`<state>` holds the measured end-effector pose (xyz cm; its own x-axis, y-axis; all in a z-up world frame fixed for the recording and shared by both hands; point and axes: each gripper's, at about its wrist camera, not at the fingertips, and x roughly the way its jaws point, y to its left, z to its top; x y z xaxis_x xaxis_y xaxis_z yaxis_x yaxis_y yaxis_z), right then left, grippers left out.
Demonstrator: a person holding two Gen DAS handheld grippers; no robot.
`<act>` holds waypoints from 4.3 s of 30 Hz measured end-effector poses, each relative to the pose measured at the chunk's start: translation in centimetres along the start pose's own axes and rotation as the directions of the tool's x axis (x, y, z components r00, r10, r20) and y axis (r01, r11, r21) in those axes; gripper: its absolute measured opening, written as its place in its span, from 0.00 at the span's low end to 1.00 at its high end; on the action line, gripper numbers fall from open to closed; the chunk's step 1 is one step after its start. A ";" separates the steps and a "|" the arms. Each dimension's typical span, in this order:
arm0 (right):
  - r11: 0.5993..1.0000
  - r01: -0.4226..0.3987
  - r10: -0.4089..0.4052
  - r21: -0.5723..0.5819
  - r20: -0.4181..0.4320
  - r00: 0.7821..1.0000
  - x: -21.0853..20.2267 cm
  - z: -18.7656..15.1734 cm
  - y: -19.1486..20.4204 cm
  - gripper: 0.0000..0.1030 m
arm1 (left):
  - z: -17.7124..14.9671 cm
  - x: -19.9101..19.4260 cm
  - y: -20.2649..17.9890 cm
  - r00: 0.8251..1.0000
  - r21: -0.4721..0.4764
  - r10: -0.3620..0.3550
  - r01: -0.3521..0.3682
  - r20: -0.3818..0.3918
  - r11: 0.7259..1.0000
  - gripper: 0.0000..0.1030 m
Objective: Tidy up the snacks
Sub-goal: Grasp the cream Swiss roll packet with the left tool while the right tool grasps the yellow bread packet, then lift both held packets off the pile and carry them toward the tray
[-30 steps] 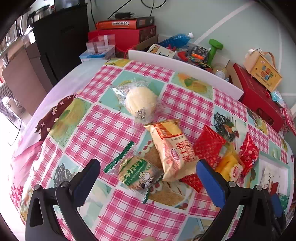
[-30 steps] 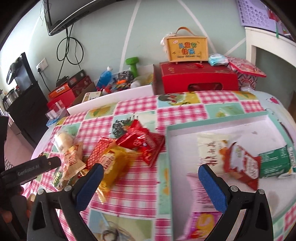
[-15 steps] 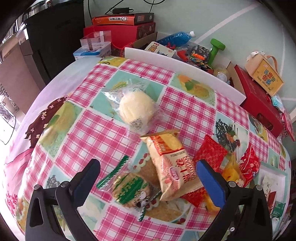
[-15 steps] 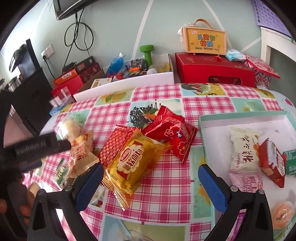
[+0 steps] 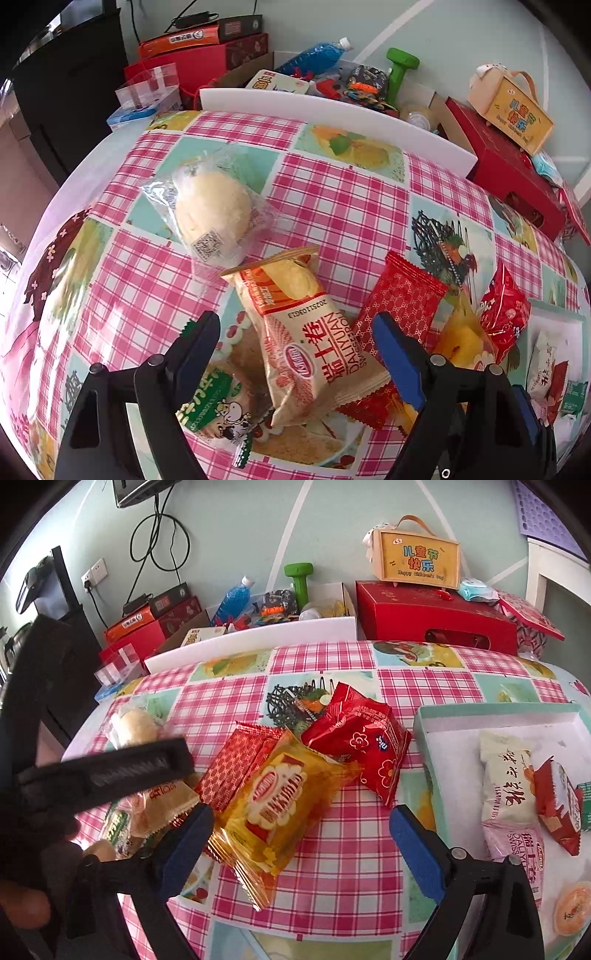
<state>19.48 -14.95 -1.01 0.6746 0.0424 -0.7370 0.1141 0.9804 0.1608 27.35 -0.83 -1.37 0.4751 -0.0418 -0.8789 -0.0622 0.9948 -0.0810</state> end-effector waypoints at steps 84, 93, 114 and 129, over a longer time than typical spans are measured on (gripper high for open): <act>0.977 -0.165 0.160 0.137 0.046 0.986 -2.7 0.4 -4.9 0.39 | -3.5 -4.3 -2.0 0.999 0.078 -0.021 0.018 0.030 0.997 0.43; 0.972 -0.186 0.177 0.146 0.073 0.982 -4.8 0.8 -6.3 0.23 | -3.2 -5.6 -3.0 0.998 0.082 -0.031 0.026 0.058 0.996 0.22; 0.992 -0.122 0.123 0.008 -0.118 0.985 -3.4 -1.6 -4.8 0.48 | -4.4 -3.7 -1.9 0.999 0.058 -0.028 0.030 -0.031 0.998 0.62; 0.988 -0.118 0.101 -0.102 -0.159 0.982 -3.2 -2.5 -3.1 0.53 | -5.8 -1.3 -3.1 0.996 0.105 0.018 -0.009 -0.083 0.994 0.47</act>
<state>15.12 -17.59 -0.82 0.5584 0.1715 -0.8116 -0.0415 0.9829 0.1791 21.86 -4.44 -2.71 0.3999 -0.0317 -0.9160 0.0264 0.9994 -0.0230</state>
